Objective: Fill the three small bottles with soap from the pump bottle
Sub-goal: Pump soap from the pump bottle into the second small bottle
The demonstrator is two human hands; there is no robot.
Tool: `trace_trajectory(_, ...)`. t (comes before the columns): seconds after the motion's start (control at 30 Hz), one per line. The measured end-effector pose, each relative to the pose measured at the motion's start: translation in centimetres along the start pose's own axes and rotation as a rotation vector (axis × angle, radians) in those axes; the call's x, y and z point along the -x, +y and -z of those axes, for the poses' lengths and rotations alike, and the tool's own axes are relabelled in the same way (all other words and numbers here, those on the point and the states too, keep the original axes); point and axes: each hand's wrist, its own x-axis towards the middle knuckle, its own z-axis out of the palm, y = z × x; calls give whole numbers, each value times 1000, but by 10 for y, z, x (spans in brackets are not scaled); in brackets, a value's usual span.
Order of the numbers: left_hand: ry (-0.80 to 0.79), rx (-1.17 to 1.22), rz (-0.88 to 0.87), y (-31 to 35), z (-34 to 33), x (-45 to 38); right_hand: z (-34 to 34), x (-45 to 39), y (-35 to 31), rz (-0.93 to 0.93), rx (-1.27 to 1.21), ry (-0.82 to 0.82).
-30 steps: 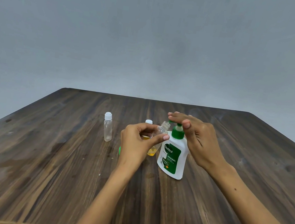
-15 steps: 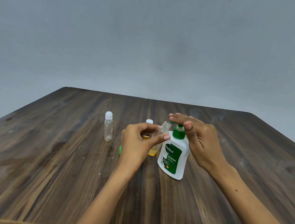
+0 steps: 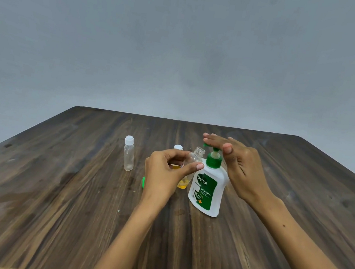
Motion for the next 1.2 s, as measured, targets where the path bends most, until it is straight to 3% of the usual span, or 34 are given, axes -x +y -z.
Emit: trace_trajectory(1.2, 5, -28, -10, 2, 0, 1, -3, 6, 0, 43, 76, -26)
